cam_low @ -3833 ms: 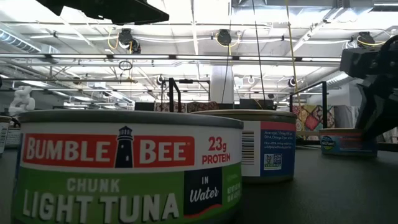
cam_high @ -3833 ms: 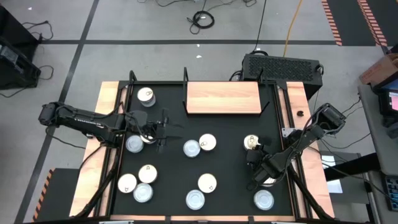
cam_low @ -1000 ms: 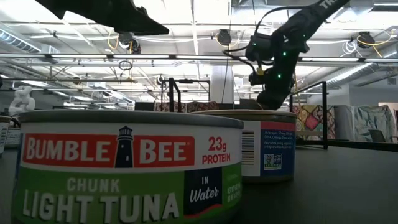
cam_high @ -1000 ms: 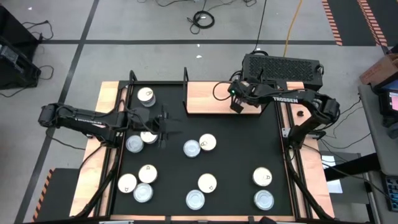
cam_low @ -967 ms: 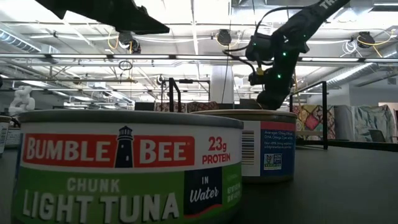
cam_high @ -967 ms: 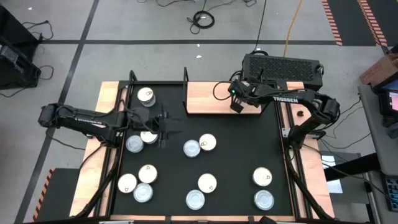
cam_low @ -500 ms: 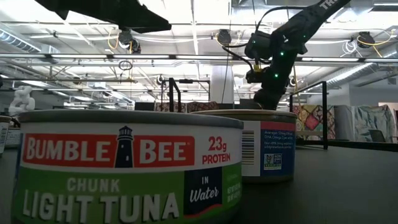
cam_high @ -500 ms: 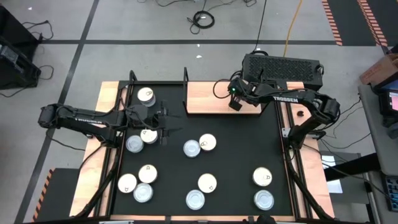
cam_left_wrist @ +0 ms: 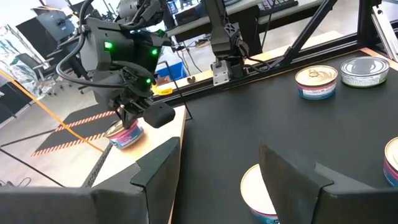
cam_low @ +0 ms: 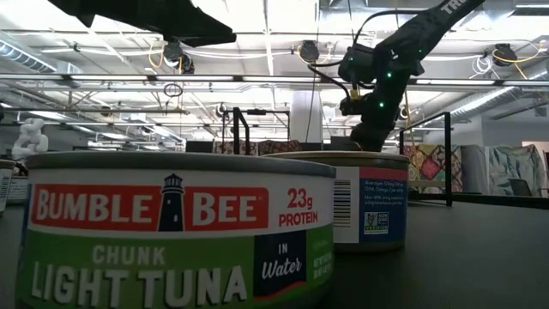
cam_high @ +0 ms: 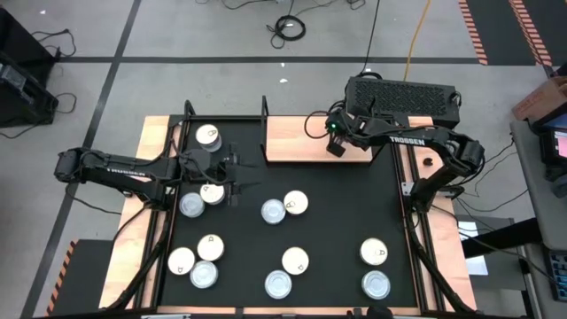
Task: Stack canned seafood by type on shelf
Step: Put the blue pink tuna can on the shelf
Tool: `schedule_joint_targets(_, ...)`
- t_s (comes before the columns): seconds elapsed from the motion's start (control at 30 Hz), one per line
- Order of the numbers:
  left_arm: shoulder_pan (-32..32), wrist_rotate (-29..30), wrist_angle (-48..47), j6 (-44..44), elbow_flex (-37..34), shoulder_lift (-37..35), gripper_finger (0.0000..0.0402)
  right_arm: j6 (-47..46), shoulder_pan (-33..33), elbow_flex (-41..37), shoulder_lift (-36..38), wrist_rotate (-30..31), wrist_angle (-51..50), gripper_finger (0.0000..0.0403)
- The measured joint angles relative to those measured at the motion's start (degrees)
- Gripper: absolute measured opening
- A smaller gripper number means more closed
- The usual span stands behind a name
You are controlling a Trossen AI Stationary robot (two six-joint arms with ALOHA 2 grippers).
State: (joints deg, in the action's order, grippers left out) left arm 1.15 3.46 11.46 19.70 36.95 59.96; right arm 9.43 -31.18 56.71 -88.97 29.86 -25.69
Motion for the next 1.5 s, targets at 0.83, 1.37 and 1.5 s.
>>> schedule_joint_targets(0.83, -0.08, -0.22, -1.77, -4.17, 0.0, 0.02, 0.0216, -2.68, 6.86, 8.69, 0.04, -2.38, -5.77, 0.0113)
schedule_joint_targets(1.37, -10.11, -0.26, -4.95, -10.42, 0.0, 0.01, 0.0216, -24.49, 37.94, 16.85, 0.09, -15.3, -22.59, 0.0111)
schedule_joint_targets(1.5, -14.47, -0.24, -5.18, -11.29, 0.0, 0.02, 0.0216, -35.53, 46.57, 16.85, 0.09, -18.21, -23.11, 0.0111)
